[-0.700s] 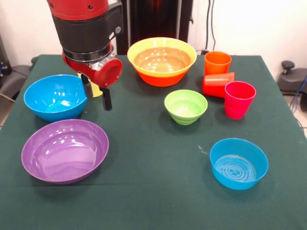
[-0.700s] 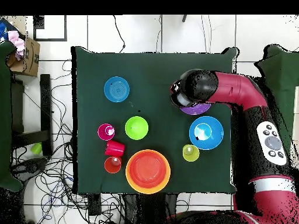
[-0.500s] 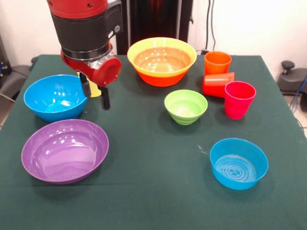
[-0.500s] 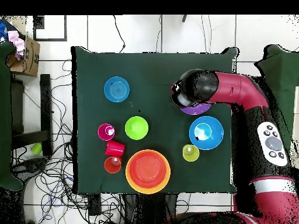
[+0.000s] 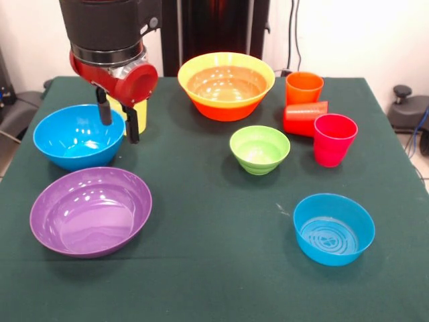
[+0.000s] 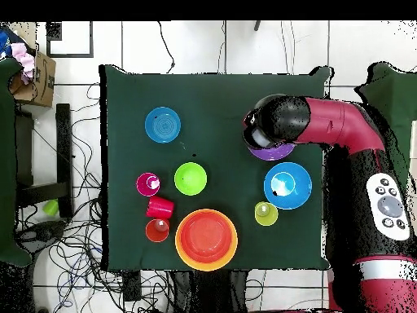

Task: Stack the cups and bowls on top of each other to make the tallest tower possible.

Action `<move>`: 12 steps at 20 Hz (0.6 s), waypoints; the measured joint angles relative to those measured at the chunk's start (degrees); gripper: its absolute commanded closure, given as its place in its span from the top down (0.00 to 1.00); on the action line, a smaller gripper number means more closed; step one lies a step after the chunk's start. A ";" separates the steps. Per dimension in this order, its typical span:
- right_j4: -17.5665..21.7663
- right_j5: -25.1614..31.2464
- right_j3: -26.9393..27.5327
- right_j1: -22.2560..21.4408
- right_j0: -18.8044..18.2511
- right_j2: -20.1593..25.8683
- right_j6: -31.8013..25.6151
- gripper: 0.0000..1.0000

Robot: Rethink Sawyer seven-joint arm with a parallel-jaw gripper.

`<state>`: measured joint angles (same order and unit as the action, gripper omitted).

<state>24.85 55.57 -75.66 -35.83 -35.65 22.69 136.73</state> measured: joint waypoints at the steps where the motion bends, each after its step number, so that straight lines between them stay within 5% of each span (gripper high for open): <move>1: 0.02 0.00 0.00 -0.01 -0.01 0.00 0.00 1.00; 12: 2.50 -0.57 4.42 3.69 0.05 0.74 -1.45 1.00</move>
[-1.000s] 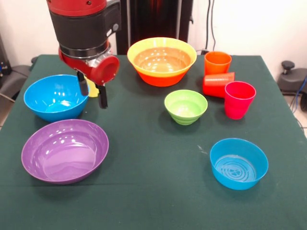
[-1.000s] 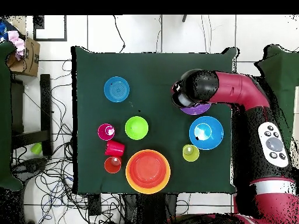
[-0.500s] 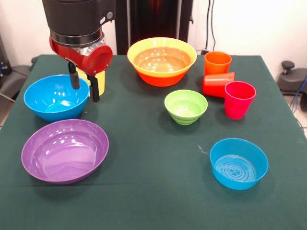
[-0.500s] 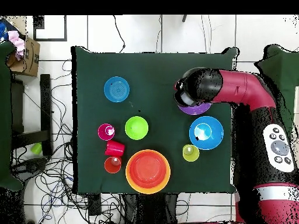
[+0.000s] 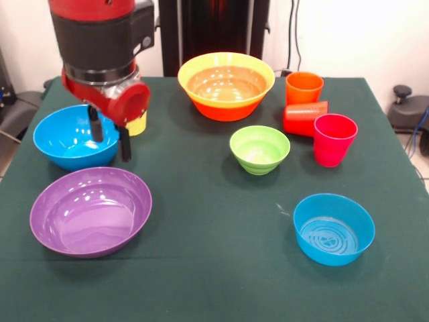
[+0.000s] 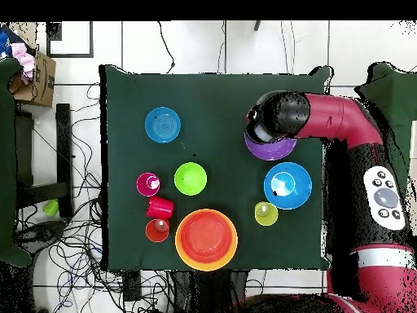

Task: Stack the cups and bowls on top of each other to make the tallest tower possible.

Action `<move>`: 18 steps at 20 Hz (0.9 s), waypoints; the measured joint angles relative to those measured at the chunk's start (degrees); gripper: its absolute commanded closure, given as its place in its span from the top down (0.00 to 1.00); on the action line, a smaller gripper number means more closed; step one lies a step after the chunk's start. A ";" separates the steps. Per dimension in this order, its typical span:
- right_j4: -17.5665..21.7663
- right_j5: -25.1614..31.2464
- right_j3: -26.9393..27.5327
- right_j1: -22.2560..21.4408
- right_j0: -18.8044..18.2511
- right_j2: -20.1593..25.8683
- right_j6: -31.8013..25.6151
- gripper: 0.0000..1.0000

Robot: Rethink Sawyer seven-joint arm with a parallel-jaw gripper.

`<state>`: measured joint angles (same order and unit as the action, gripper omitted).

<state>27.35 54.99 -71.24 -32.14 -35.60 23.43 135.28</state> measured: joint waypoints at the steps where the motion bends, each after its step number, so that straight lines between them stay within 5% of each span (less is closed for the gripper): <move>1: 0.33 0.01 0.60 0.43 -0.02 0.26 -0.61 1.00; 6: 2.61 1.00 5.94 4.34 -0.47 3.83 -10.43 1.00; 14: 4.75 5.66 16.05 12.55 -0.88 11.74 -45.31 1.00; 18: 4.26 7.27 17.73 14.29 -0.82 12.62 -55.51 1.00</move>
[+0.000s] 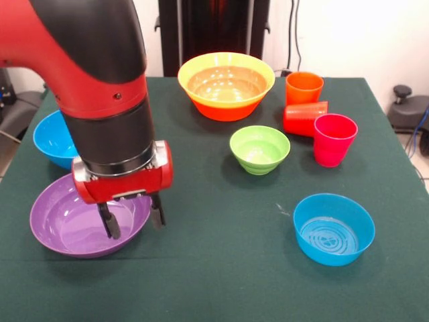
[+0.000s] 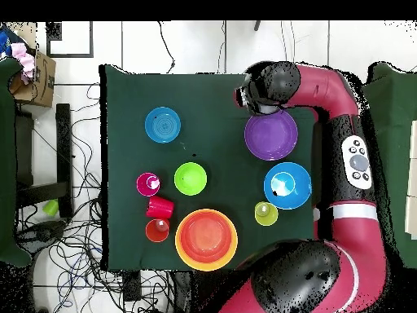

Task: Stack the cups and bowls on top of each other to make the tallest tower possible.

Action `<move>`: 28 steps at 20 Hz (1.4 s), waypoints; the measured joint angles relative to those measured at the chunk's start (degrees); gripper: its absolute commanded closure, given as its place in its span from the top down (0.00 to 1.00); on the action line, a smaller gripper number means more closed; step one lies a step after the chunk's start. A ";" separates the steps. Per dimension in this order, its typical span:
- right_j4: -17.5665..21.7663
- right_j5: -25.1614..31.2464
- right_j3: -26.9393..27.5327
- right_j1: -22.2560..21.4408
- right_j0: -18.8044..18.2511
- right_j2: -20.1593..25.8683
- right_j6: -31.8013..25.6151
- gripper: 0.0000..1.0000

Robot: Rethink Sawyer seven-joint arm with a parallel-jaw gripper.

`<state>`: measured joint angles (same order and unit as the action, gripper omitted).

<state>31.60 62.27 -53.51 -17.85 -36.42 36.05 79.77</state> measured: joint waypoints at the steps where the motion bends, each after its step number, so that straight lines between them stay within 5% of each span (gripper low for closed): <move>1: -0.27 0.19 0.24 0.31 0.00 0.01 -0.99 1.00; 14: -1.44 1.60 0.47 -0.80 0.56 -5.07 2.29 1.00; 28: -5.17 -1.25 -13.02 -10.03 1.06 -12.93 9.85 1.00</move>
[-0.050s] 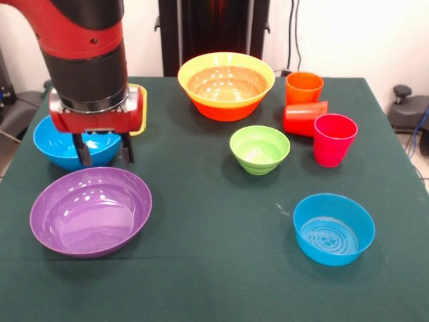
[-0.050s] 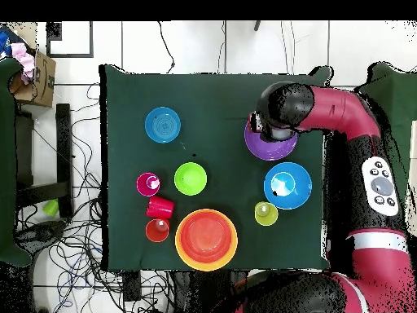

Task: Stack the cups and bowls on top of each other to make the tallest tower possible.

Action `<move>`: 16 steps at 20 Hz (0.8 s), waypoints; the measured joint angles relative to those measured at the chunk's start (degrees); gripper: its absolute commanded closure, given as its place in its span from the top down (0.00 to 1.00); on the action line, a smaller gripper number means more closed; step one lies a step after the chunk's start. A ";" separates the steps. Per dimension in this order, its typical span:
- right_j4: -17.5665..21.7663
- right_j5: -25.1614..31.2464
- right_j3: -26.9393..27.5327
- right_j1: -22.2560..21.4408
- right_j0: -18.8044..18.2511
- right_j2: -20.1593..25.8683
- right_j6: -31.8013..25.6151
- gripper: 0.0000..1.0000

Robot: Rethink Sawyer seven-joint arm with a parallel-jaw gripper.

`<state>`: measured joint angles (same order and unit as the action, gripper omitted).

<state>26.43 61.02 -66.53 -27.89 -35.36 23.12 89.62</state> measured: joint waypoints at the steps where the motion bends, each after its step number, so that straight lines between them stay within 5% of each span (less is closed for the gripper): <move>1: -0.08 -0.36 -0.34 -0.19 0.11 -0.23 0.25 1.00; 16: -0.37 -6.88 -1.50 -0.11 1.96 -1.55 1.19 1.00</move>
<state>26.06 54.14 -68.02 -27.99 -33.40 21.57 90.82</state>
